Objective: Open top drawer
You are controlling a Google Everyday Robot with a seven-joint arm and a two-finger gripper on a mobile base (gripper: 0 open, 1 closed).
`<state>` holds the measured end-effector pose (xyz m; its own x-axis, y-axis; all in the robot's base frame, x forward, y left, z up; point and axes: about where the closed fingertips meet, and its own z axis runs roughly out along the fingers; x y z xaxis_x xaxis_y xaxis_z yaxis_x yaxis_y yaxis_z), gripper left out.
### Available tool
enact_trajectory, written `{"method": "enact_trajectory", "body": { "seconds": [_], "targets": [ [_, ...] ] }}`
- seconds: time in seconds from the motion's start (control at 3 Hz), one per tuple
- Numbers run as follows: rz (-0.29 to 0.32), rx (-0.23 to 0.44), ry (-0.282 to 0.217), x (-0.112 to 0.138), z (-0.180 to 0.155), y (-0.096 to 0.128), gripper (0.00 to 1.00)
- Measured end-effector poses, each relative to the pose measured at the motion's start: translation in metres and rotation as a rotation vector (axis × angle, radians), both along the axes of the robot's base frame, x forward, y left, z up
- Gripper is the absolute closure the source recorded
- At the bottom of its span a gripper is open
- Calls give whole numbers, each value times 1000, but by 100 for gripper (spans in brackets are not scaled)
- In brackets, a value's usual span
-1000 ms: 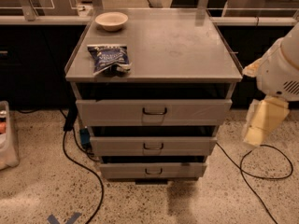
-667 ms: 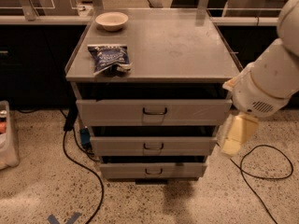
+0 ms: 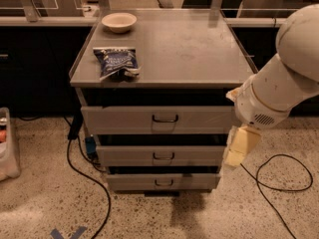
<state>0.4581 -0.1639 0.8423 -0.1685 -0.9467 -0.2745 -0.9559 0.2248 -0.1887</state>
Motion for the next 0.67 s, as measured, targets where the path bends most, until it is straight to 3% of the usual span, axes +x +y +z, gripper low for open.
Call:
{"method": "enact_trajectory", "body": {
  "seconds": [0.67],
  "targets": [
    [77, 7, 1, 27, -61, 29, 0]
  ]
}}
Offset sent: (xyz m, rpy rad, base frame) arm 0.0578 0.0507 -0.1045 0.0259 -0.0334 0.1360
